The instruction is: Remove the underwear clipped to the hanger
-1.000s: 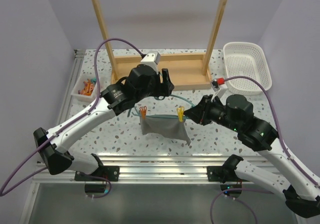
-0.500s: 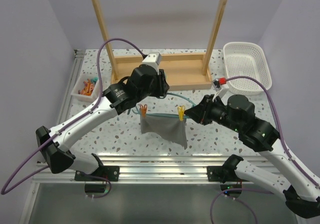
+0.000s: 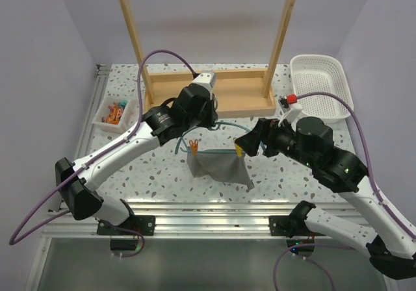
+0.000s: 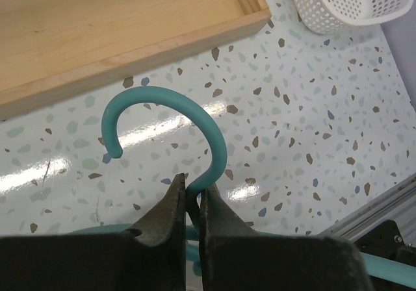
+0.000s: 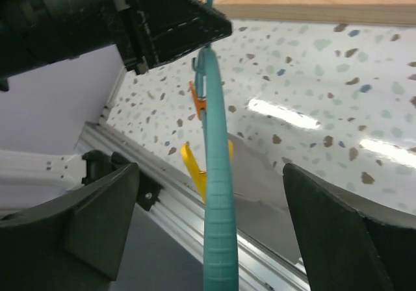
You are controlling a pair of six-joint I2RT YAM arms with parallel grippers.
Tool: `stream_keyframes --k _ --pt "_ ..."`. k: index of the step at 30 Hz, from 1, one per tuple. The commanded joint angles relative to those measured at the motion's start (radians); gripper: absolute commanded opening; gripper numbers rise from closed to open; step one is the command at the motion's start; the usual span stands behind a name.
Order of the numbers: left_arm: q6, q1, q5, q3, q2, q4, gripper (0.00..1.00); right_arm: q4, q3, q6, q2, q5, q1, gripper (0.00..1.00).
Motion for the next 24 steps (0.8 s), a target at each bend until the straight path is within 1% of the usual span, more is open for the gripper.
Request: stream_keyframes --k 1,2,3,5,6,8,9,11,13,14,15,17,18,21,22,24 --pt "-0.014 -0.006 -0.045 0.105 0.037 -0.046 0.00 -0.157 0.108 -0.078 0.033 0.208 0.000 0.99" --pt "-0.014 -0.004 -0.055 0.121 0.050 -0.059 0.00 -0.217 0.125 -0.094 0.039 0.252 0.000 0.99" --pt "-0.012 -0.004 -0.053 0.131 0.076 -0.068 0.00 -0.239 0.149 -0.111 0.044 0.311 0.000 0.99" --pt "-0.009 -0.004 -0.046 0.168 0.100 -0.092 0.00 -0.302 0.168 -0.161 0.053 0.369 0.000 0.99" --pt "-0.007 -0.004 -0.044 0.179 0.128 -0.103 0.00 -0.325 0.185 -0.178 0.058 0.433 -0.002 0.99" --pt "-0.007 -0.003 -0.033 0.214 0.165 -0.131 0.00 -0.369 0.200 -0.229 0.064 0.463 0.000 0.99" --pt "0.005 0.003 0.000 0.242 0.197 -0.149 0.00 -0.330 0.203 -0.340 0.000 0.310 -0.002 0.97" --pt "0.019 0.009 0.019 0.265 0.243 -0.180 0.00 -0.250 0.197 -0.391 -0.051 0.203 0.000 0.95" --pt "0.028 0.014 0.037 0.309 0.293 -0.207 0.00 -0.227 0.232 -0.419 -0.077 0.161 0.000 0.92" --pt "0.037 0.016 0.043 0.322 0.309 -0.227 0.00 -0.231 0.246 -0.448 -0.071 0.130 0.000 0.91" --pt "0.040 0.016 0.053 0.341 0.321 -0.231 0.00 -0.242 0.261 -0.469 -0.056 0.031 -0.002 0.88" --pt "0.048 0.017 0.082 0.369 0.347 -0.232 0.00 -0.308 0.303 -0.505 0.021 -0.066 0.000 0.84" --pt "0.051 0.016 0.102 0.383 0.370 -0.235 0.00 -0.337 0.309 -0.513 0.044 -0.156 0.000 0.80" --pt "0.066 0.017 0.126 0.435 0.401 -0.266 0.00 -0.328 0.282 -0.517 0.093 -0.258 -0.002 0.74" --pt "0.069 0.017 0.145 0.444 0.413 -0.272 0.00 -0.301 0.253 -0.514 0.096 -0.279 -0.002 0.67" --pt "0.078 0.017 0.168 0.467 0.425 -0.290 0.00 -0.271 0.226 -0.502 0.105 -0.278 -0.002 0.57"
